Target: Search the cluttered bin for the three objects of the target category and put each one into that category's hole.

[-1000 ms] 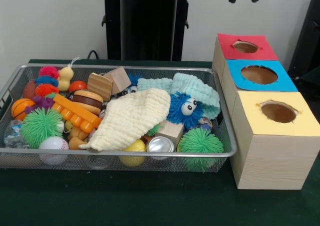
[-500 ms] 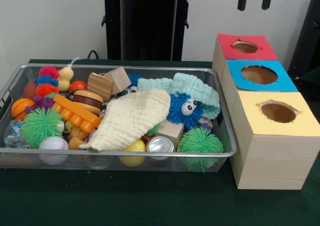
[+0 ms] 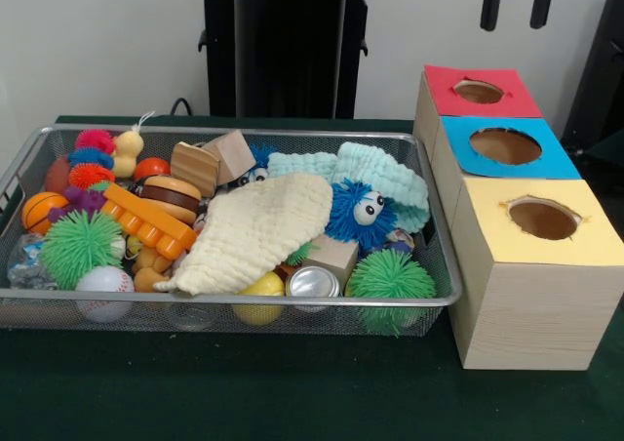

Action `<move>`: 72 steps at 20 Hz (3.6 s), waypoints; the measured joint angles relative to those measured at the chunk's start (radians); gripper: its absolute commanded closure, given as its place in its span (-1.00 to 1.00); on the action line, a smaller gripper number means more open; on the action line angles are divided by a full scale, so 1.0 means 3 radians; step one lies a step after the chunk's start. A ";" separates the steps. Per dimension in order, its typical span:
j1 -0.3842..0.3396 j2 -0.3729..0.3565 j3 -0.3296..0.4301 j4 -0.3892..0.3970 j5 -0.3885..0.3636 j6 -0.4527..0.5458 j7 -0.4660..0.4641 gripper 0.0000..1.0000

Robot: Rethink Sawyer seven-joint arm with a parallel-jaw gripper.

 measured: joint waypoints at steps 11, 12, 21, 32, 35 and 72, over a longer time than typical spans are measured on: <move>0.0000 0.0203 0.0000 -0.0291 0.0001 0.0028 0.0000 -1.00; -0.0003 0.0226 0.0001 -0.0323 0.0002 0.0028 0.0000 -1.00; -0.0075 0.0477 0.0003 -0.0663 0.0001 0.0100 0.0000 -1.00; -0.0248 0.0673 0.0016 -0.0986 0.0001 0.0270 0.0000 -1.00; -0.0345 0.0674 0.0018 -0.1005 0.0001 0.0316 0.0000 -1.00; -0.0885 0.0497 0.0281 -0.0888 -0.0066 0.0455 0.0000 -1.00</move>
